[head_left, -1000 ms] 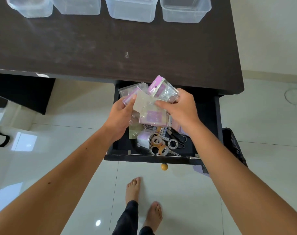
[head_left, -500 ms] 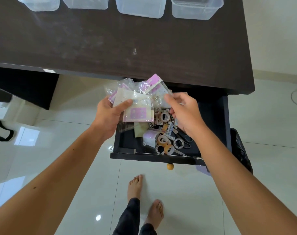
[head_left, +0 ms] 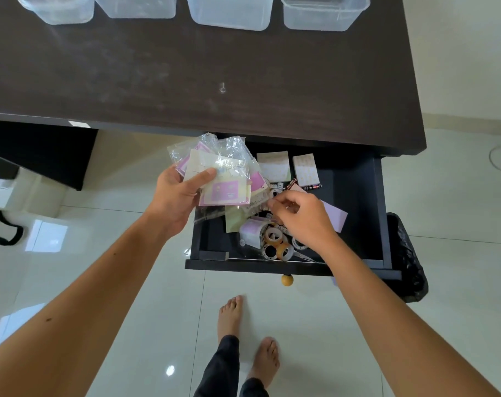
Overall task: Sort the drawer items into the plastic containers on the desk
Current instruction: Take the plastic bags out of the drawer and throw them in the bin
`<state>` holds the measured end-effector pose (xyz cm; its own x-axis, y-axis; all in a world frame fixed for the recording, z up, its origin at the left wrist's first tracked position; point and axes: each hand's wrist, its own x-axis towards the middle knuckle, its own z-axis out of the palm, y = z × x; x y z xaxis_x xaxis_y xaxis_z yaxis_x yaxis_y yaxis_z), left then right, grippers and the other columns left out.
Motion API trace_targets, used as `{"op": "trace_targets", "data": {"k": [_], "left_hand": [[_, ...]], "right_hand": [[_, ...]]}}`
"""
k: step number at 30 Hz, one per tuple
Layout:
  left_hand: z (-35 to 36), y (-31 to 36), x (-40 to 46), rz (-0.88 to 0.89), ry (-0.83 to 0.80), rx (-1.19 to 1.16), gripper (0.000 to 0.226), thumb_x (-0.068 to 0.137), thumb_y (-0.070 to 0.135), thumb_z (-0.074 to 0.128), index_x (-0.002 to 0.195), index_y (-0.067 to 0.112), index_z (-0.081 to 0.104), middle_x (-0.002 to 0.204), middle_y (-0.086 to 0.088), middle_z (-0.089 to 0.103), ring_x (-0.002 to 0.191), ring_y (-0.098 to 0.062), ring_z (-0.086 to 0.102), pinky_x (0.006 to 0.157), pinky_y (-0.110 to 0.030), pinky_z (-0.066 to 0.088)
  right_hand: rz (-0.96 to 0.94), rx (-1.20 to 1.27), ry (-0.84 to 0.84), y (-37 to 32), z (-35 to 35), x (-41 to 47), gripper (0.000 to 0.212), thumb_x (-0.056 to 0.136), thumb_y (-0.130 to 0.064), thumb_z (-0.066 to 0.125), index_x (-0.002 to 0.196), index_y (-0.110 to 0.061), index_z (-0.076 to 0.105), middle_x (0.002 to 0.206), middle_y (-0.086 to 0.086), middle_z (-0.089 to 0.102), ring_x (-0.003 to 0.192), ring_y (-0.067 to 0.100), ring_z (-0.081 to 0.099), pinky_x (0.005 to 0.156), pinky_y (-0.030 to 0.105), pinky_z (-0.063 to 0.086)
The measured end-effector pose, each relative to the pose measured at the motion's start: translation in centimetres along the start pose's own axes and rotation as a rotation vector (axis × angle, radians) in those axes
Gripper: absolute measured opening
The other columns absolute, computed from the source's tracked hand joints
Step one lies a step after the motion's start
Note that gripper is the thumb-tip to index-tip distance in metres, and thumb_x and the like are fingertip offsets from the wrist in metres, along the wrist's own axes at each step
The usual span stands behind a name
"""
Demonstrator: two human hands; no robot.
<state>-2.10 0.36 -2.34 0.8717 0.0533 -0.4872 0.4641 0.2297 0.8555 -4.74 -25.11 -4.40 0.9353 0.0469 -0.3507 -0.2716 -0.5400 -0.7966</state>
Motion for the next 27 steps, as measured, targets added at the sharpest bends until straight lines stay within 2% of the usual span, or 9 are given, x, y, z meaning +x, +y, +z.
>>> {"op": "trace_targets", "data": {"k": [5, 9, 11, 13, 16, 18, 20, 24, 27], "left_hand": [[0.3, 0.1, -0.1, -0.009, -0.021, -0.027, 0.036, 0.095, 0.006, 0.074, 0.13, 0.001, 0.066, 0.113, -0.011, 0.078, 0.1, -0.028, 0.076, 0.098, -0.055, 0.059], [0.6, -0.1, -0.4, -0.013, -0.01, -0.05, 0.036, 0.094, 0.005, 0.074, 0.129, 0.001, 0.066, 0.109, -0.009, 0.079, 0.097, -0.026, 0.077, 0.101, -0.054, 0.057], [0.4, -0.3, -0.4, -0.011, -0.007, -0.066, 0.031, 0.093, 0.006, 0.076, 0.123, 0.004, 0.069, 0.111, -0.012, 0.078, 0.104, -0.032, 0.071, 0.109, -0.062, 0.048], [0.2, -0.4, -0.4, -0.016, -0.001, -0.085, 0.031, 0.09, 0.008, 0.081, 0.119, 0.007, 0.071, 0.11, -0.012, 0.077, 0.107, -0.036, 0.066, 0.111, -0.066, 0.042], [0.3, -0.5, -0.6, -0.019, -0.019, -0.067, 0.031, 0.086, 0.012, 0.083, 0.115, 0.008, 0.073, 0.106, -0.011, 0.078, 0.106, -0.036, 0.063, 0.106, -0.062, 0.043], [0.6, -0.5, -0.8, -0.017, -0.033, -0.037, 0.025, 0.092, 0.007, 0.078, 0.116, 0.006, 0.072, 0.105, -0.008, 0.079, 0.103, -0.03, 0.071, 0.102, -0.051, 0.054], [0.7, -0.5, -1.0, -0.022, -0.038, -0.017, 0.025, 0.095, 0.005, 0.074, 0.12, 0.004, 0.07, 0.107, -0.008, 0.08, 0.101, -0.027, 0.075, 0.094, -0.042, 0.061], [0.6, -0.8, -1.0, -0.026, -0.043, -0.023, 0.04, 0.093, 0.009, 0.077, 0.131, 0.0, 0.066, 0.13, -0.023, 0.072, 0.113, -0.034, 0.07, 0.11, -0.058, 0.05], [0.5, -1.1, -1.1, -0.03, -0.036, -0.025, 0.036, 0.094, 0.01, 0.077, 0.128, 0.003, 0.067, 0.127, -0.021, 0.074, 0.112, -0.034, 0.07, 0.111, -0.058, 0.048]], "right_hand": [[0.106, 0.425, 0.038, 0.3, -2.2, -0.9, 0.017, 0.095, -0.011, 0.074, 0.079, -0.01, 0.073, 0.091, 0.009, 0.081, 0.091, 0.026, 0.08, 0.092, 0.041, 0.063], [0.198, 0.677, -0.026, 0.2, -2.9, -1.8, 0.018, 0.092, 0.012, 0.069, 0.102, 0.001, 0.058, 0.088, 0.02, 0.079, 0.088, 0.036, 0.078, 0.082, 0.039, 0.066], [0.293, 0.612, -0.132, 0.1, -2.4, -2.1, 0.04, 0.089, 0.013, 0.072, 0.123, 0.0, 0.054, 0.089, 0.022, 0.078, 0.085, 0.036, 0.077, 0.082, 0.042, 0.065], [0.38, 0.507, -0.214, -0.1, -1.3, -2.4, 0.049, 0.089, 0.005, 0.079, 0.129, -0.005, 0.053, 0.092, 0.023, 0.078, 0.076, 0.031, 0.078, 0.073, 0.038, 0.065], [0.455, 0.385, -0.197, -0.1, 0.5, -2.5, 0.037, 0.087, -0.015, 0.087, 0.112, -0.009, 0.061, 0.082, 0.017, 0.08, 0.067, 0.029, 0.078, 0.058, 0.033, 0.061], [0.462, 0.305, -0.151, -0.1, 1.1, -2.4, 0.023, 0.087, -0.023, 0.087, 0.095, -0.011, 0.068, 0.076, 0.013, 0.081, 0.071, 0.032, 0.08, 0.065, 0.039, 0.064], [0.471, 0.298, -0.109, 0.2, 1.3, -2.1, 0.019, 0.089, -0.021, 0.085, 0.093, -0.01, 0.071, 0.073, 0.012, 0.079, 0.068, 0.03, 0.079, 0.067, 0.04, 0.065], [0.495, 0.297, -0.073, 0.9, 1.4, -1.6, 0.026, 0.089, -0.014, 0.084, 0.11, -0.01, 0.068, 0.083, 0.017, 0.08, 0.075, 0.034, 0.081, 0.069, 0.039, 0.067], [0.486, 0.279, -0.061, 1.3, 1.4, -1.5, 0.02, 0.09, -0.013, 0.083, 0.104, -0.011, 0.069, 0.089, 0.015, 0.079, 0.071, 0.03, 0.08, 0.072, 0.04, 0.067]]}}
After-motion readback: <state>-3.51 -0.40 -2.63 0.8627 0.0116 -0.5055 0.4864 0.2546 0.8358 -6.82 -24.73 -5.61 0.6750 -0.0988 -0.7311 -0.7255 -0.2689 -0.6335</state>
